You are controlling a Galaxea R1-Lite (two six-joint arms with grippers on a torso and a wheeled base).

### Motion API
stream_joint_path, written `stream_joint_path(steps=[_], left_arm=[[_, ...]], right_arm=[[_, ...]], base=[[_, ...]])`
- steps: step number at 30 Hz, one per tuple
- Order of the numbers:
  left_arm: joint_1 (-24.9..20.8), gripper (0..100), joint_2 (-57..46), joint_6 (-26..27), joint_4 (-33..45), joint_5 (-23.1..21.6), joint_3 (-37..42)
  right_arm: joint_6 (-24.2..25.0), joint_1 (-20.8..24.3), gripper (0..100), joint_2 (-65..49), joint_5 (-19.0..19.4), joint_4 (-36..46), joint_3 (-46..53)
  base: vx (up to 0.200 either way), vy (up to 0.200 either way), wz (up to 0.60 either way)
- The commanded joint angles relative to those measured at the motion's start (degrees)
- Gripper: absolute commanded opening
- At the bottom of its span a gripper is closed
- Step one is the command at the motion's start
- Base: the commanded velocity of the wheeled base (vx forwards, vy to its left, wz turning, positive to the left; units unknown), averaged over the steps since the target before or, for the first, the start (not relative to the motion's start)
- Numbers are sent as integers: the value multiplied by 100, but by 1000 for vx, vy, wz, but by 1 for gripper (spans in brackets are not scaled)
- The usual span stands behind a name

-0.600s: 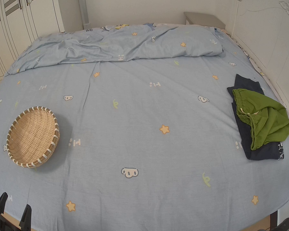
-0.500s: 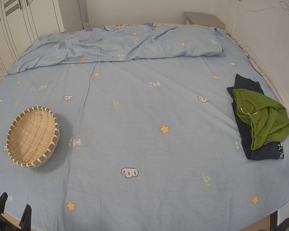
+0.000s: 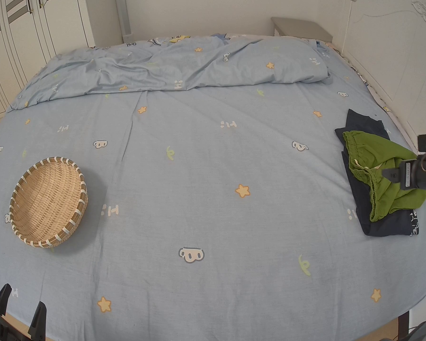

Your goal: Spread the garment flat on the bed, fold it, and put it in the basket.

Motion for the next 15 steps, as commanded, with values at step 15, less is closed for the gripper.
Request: stream_joint_path(steps=[15], left_arm=[[9, 100, -49, -1, -2, 2, 92]], right_arm=[[-382, 64, 100, 2761, -540, 1239, -2193]], base=[[0, 0, 0]])
